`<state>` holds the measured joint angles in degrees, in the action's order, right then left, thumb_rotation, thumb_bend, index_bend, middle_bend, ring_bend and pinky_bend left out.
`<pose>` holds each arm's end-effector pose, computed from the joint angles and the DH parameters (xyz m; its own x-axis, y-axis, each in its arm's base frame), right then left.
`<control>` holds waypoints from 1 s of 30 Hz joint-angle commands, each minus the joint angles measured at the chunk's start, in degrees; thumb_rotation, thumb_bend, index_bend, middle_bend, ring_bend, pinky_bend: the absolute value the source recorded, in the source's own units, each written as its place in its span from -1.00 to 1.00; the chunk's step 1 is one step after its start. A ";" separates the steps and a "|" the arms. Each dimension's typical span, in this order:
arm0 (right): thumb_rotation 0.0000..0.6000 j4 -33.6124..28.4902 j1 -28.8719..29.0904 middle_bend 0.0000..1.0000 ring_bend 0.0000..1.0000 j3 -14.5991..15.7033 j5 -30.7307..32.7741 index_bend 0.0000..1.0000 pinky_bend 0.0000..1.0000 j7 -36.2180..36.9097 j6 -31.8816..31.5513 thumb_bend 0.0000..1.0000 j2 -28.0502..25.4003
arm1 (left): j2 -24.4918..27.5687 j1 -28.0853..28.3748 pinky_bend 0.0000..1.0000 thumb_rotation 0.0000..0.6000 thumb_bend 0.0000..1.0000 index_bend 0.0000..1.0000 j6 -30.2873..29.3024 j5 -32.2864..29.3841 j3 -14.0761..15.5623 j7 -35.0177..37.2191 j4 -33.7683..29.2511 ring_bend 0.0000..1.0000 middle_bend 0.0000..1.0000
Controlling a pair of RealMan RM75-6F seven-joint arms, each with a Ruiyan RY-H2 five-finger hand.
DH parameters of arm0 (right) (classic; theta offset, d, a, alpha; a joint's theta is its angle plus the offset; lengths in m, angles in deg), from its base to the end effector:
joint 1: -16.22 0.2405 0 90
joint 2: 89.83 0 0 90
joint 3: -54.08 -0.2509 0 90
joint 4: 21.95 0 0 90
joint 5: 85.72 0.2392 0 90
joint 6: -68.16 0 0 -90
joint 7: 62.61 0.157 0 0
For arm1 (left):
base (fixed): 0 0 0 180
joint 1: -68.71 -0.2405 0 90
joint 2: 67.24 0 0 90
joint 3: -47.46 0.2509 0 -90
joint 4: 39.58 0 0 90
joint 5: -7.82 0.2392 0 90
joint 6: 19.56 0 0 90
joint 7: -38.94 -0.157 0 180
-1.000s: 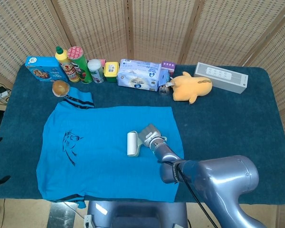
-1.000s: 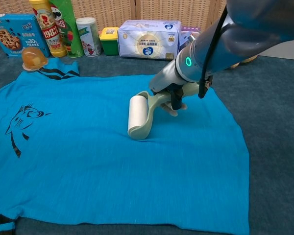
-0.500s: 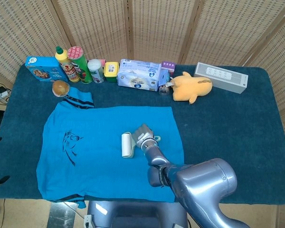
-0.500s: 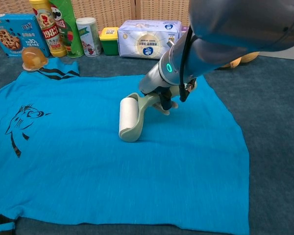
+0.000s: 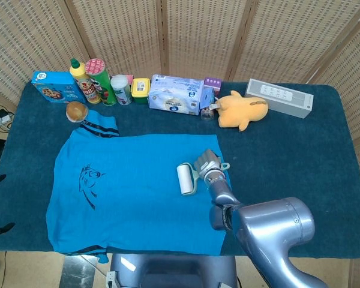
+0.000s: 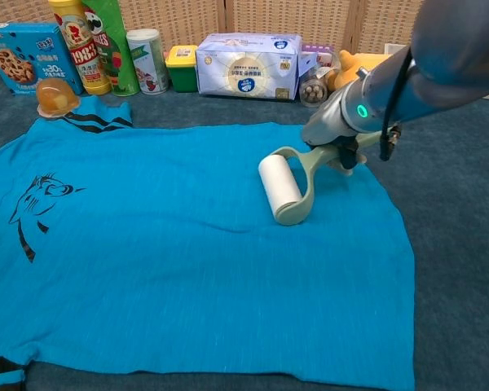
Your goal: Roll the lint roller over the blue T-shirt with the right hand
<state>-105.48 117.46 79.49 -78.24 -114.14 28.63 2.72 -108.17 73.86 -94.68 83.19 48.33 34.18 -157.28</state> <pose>-0.0842 -0.4000 -0.0842 0.9294 -0.3594 0.0842 -0.2870 -0.5600 0.7772 -0.2895 0.1694 0.1823 0.3862 0.2479 0.8885 0.8888 0.1577 -0.4303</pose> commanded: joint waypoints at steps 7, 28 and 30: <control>1.00 1.77 -5.44 0.47 0.74 3.73 -4.03 0.24 1.00 -2.26 -2.40 1.00 -0.87 | -0.53 -0.02 -1.00 1.00 -0.82 -1.00 -0.33 -0.47 0.06 -1.48 -0.52 -1.00 -1.00; 1.00 0.66 -5.99 0.47 0.74 -2.90 -1.65 0.24 1.00 -9.22 -4.77 1.00 -1.17 | -0.42 0.09 -1.00 1.00 -0.82 -1.00 -0.23 -0.67 0.03 -1.16 -0.38 -1.00 -1.00; 1.00 0.07 -5.03 0.47 0.74 -4.09 0.04 0.24 1.00 -10.85 -5.80 1.00 -0.52 | -0.36 0.05 -1.00 1.00 -0.82 -1.00 -0.31 -0.65 0.01 -0.99 -0.35 -1.00 -1.00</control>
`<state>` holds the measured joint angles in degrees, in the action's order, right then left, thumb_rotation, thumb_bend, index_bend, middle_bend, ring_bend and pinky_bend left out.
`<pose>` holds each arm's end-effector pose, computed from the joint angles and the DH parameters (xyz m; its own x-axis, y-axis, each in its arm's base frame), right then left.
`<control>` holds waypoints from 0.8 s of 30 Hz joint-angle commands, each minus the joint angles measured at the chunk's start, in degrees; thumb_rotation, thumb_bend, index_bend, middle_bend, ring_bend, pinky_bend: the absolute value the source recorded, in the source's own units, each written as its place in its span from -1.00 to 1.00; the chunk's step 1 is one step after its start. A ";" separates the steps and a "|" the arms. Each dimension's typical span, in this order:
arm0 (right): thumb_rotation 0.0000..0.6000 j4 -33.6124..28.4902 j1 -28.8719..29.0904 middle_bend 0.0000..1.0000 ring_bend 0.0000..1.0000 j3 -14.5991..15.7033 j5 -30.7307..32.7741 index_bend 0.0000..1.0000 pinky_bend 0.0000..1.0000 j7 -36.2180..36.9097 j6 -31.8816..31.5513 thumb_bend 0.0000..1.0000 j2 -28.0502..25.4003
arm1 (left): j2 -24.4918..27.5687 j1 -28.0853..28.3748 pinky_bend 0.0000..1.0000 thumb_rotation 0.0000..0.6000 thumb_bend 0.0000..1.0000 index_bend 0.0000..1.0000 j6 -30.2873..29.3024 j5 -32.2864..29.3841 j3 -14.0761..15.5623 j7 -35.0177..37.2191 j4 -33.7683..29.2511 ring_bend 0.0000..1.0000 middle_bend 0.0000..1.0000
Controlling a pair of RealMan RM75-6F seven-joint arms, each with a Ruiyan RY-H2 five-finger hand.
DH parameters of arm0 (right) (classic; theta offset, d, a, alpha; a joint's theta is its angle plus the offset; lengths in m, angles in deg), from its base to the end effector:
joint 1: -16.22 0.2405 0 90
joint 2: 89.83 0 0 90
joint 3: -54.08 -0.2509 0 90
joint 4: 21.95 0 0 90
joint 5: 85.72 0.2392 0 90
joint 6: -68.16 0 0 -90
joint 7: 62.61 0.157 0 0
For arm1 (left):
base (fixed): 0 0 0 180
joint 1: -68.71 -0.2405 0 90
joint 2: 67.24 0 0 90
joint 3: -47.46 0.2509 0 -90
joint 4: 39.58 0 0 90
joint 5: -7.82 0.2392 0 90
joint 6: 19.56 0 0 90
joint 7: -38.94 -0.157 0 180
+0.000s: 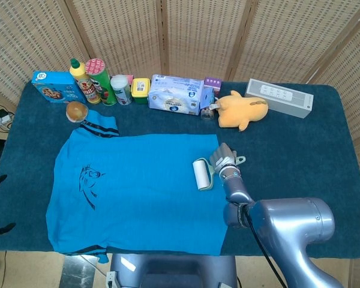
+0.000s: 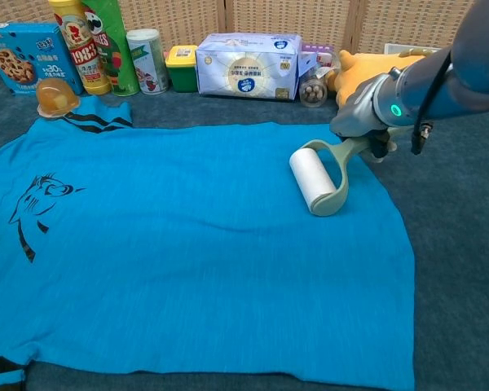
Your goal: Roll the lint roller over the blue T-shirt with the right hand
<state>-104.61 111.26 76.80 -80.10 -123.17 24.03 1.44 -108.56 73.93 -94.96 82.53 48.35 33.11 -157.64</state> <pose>-0.1039 -0.4076 -0.0733 0.9509 -0.3076 0.0345 -0.2013 -0.5299 0.8238 -0.2888 0.1694 0.1806 0.3898 0.2476 0.8870 0.8856 0.1634 -0.4348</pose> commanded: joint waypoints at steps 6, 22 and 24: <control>1.00 -1.93 3.84 0.47 0.74 -4.88 8.06 0.24 1.00 -7.51 -4.45 1.00 3.01 | 0.27 -0.11 -1.00 1.00 -0.82 -1.00 -0.09 0.39 0.03 0.82 0.21 -1.00 -1.00; 1.00 -1.71 5.60 0.47 0.74 -16.40 15.58 0.24 1.00 -19.44 -10.59 1.00 7.71 | 0.70 -0.39 -1.00 1.00 -0.82 -1.00 -0.30 1.56 0.23 2.38 0.67 -1.00 -1.00; 1.00 -1.53 5.50 0.47 0.74 -17.52 15.75 0.24 1.00 -20.56 -10.91 1.00 8.07 | 0.72 -0.41 -1.00 1.00 -0.82 -1.00 -0.29 1.61 0.25 2.47 0.71 -1.00 -1.00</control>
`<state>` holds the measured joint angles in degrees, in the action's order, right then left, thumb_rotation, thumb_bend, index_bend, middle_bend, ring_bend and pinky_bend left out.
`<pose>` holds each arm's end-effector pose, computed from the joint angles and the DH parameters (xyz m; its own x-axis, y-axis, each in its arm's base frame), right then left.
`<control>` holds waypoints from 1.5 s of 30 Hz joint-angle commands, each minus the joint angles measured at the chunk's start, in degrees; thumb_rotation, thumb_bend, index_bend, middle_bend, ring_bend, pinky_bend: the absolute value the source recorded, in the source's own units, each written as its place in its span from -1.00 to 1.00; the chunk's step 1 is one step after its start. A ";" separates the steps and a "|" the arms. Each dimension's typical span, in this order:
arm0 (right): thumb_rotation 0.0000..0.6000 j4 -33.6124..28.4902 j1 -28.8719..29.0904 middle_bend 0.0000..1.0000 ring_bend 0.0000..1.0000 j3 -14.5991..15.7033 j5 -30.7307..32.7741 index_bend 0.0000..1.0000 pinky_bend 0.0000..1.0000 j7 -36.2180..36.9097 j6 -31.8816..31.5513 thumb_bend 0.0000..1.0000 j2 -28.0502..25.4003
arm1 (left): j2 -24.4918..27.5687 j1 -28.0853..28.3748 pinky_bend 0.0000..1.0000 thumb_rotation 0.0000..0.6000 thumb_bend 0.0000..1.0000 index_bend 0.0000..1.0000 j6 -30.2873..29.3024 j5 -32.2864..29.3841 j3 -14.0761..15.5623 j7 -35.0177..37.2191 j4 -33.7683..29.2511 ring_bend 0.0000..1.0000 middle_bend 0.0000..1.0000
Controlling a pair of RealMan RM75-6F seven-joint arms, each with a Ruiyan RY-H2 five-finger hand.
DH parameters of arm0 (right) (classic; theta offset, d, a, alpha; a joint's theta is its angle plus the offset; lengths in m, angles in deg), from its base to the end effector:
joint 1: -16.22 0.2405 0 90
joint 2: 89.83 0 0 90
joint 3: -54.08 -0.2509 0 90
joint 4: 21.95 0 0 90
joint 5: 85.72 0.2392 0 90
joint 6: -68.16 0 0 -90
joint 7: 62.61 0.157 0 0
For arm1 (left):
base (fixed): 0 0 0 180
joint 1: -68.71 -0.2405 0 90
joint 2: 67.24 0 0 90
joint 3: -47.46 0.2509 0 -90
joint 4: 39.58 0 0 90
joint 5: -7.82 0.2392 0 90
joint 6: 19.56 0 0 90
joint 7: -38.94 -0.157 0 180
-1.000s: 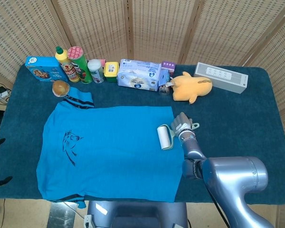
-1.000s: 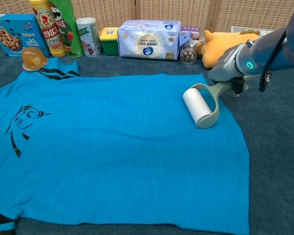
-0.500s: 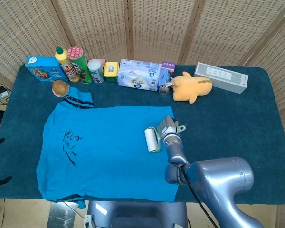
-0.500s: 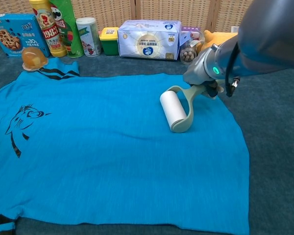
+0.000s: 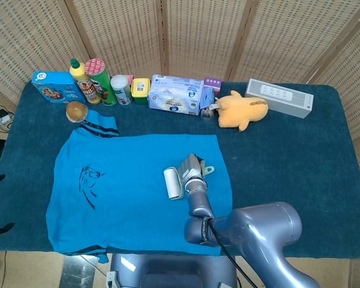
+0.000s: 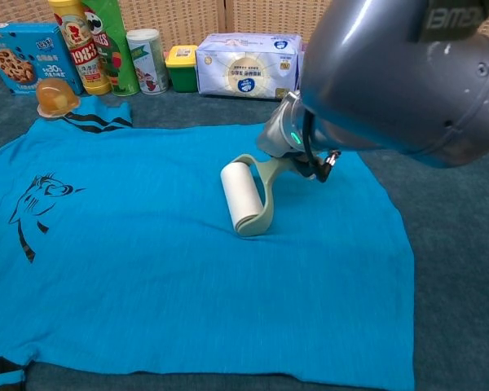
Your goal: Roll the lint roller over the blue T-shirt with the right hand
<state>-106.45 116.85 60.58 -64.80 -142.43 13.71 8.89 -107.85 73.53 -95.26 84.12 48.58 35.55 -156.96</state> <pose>-0.0154 -0.3586 -0.1271 0.9637 -0.2663 0.0185 -0.1709 -0.5624 0.8090 -0.2900 0.1676 0.1849 0.3792 0.2393 0.8938 0.8938 0.1554 -0.4208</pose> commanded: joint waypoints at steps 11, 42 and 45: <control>1.00 0.60 -2.03 0.47 0.74 -5.27 -0.14 0.24 1.00 -6.10 -2.03 1.00 1.52 | 0.14 0.00 -1.00 1.00 -0.82 -1.00 0.11 0.17 0.00 0.54 0.29 -1.00 -1.00; 1.00 -3.17 -21.31 0.47 0.73 3.22 -16.29 0.24 1.00 3.10 7.05 1.00 -17.01 | -1.09 0.21 -1.00 1.00 -0.82 -1.00 -0.09 -1.36 -0.05 -3.39 -0.80 -1.00 -1.00; 1.00 -5.65 -22.85 0.47 0.73 1.96 -21.00 0.24 1.00 8.05 9.04 1.00 -21.36 | -1.03 0.28 -1.00 1.00 -0.82 -1.00 0.02 -1.70 -0.15 -3.22 -0.76 -1.00 -1.00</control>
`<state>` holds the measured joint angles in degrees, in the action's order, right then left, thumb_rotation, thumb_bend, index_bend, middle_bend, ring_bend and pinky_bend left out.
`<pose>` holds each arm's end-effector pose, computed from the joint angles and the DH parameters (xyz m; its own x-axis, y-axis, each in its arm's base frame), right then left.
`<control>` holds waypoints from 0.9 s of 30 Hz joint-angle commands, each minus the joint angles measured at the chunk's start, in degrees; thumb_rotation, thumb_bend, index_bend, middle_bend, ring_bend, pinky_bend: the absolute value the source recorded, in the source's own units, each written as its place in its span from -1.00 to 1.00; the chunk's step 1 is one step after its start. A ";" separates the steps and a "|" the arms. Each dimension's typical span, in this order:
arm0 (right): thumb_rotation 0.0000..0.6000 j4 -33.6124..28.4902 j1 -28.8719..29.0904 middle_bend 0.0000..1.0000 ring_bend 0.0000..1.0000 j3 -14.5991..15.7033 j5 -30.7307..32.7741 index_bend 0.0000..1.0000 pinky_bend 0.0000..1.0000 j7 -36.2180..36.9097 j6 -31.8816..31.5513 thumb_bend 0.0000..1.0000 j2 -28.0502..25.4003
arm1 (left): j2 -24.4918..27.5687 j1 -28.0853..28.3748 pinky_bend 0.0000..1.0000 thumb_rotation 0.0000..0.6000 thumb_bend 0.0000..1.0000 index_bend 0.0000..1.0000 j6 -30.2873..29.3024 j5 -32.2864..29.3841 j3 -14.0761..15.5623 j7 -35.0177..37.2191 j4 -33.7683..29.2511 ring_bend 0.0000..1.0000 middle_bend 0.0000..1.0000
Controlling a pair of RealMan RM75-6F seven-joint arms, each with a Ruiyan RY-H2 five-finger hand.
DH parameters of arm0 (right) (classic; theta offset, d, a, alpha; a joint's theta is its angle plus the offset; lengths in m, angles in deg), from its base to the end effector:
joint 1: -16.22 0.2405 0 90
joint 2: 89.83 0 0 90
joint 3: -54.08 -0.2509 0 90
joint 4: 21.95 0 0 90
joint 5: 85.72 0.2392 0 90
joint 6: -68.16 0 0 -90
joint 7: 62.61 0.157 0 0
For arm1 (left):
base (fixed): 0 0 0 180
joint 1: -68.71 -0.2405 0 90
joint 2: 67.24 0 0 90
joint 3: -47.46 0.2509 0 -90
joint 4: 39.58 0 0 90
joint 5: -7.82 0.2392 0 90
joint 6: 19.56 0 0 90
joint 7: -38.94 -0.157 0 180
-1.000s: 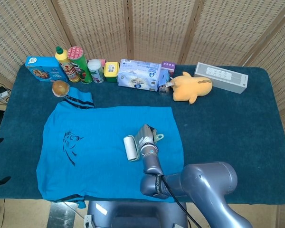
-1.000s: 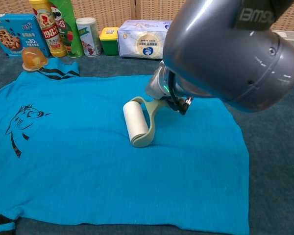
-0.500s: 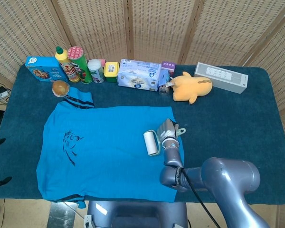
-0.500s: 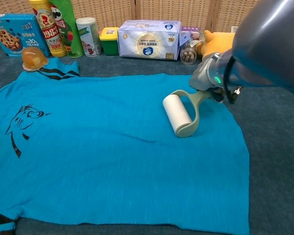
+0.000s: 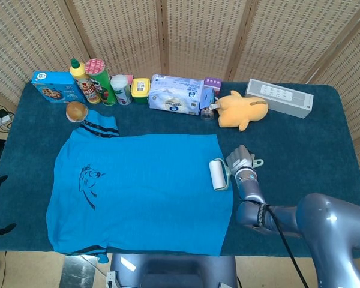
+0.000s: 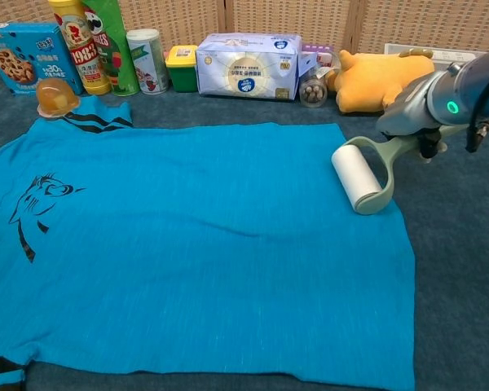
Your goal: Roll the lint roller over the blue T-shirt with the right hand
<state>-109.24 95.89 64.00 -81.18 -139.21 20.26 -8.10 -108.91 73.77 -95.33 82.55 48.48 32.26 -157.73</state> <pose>-0.1429 -0.4079 -0.0329 0.9195 -0.3902 0.0470 -0.2323 -0.4429 0.8660 -0.2885 0.1682 0.1793 0.3968 0.2476 0.8839 0.8822 0.1631 -0.4418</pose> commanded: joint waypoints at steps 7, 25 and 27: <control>1.00 -0.91 -7.03 0.47 0.70 -5.59 -9.95 0.24 1.00 19.90 11.62 1.00 -10.10 | -0.16 0.22 -1.00 1.00 -0.82 -1.00 0.42 -0.02 0.14 -0.70 -0.19 -1.00 -1.00; 1.00 5.99 -18.07 -1.00 -0.93 -3.75 -30.54 -1.00 -0.17 39.64 16.55 -0.99 -11.53 | -0.82 0.58 -1.00 1.00 -0.82 -1.00 0.78 -0.70 0.27 -2.66 -0.75 -1.00 -1.00; 1.00 5.30 -19.30 -1.00 -0.98 -3.40 -32.34 -1.00 -0.29 41.47 15.93 -1.00 -13.01 | -0.80 0.52 -1.00 1.00 -0.82 -1.00 0.62 -0.64 0.28 -2.66 -0.83 -1.00 -1.00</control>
<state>-103.30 77.64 60.18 -112.20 -99.06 36.59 -19.91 -109.72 74.30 -94.70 81.91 48.76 29.60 -158.55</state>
